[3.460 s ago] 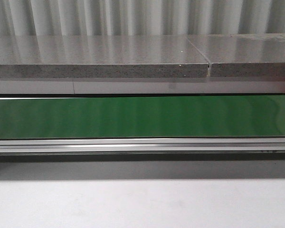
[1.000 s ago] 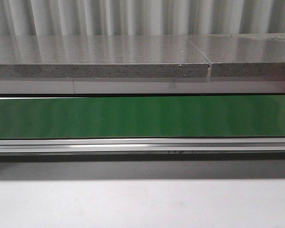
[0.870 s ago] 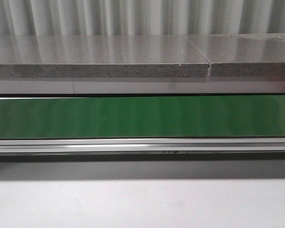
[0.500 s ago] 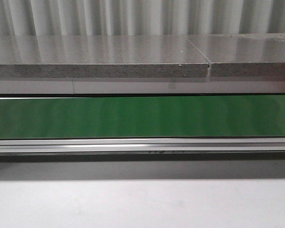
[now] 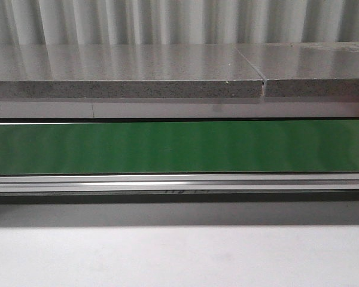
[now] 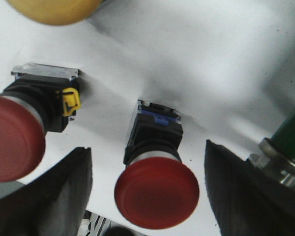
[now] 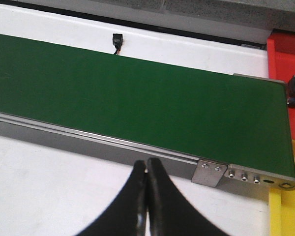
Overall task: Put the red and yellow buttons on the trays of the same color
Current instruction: 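Lower the left gripper onto a red-capped button beside the belt and grasp it, then lift the red button with the left gripper and set it on the belt start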
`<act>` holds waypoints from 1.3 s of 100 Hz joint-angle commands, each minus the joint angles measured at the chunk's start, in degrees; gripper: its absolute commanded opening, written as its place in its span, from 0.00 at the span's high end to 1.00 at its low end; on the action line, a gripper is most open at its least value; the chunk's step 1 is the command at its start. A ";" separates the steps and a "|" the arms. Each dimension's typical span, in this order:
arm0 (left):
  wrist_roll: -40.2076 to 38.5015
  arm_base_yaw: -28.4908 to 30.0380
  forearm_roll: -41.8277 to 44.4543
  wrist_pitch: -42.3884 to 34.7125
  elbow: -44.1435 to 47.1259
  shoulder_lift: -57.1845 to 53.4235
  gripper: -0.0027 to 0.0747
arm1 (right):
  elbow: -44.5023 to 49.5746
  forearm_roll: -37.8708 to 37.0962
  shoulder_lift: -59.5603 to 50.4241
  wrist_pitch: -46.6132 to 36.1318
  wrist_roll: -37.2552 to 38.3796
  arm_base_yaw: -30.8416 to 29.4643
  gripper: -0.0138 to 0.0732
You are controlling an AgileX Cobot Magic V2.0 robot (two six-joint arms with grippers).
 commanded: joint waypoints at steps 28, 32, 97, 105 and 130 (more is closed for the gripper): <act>0.03 0.04 -0.45 -1.51 -1.54 -1.77 0.67 | -1.37 -0.11 0.11 -3.75 -0.62 -0.03 0.92; 0.29 0.04 -0.63 -1.51 -1.54 -1.77 0.69 | -1.37 -0.11 0.11 -3.75 -0.62 -0.03 0.92; 2.21 -3.26 0.03 10.77 -19.05 -9.27 0.70 | -1.37 -0.11 0.11 -3.75 -0.62 -0.03 0.92; 2.21 -6.01 0.03 11.15 -21.95 -9.27 0.70 | -1.37 -0.11 0.11 -3.75 -0.62 -0.03 0.92; 2.21 -14.84 2.18 12.86 -24.40 -9.01 0.70 | -1.37 -0.11 0.11 -3.75 -0.62 -0.03 0.92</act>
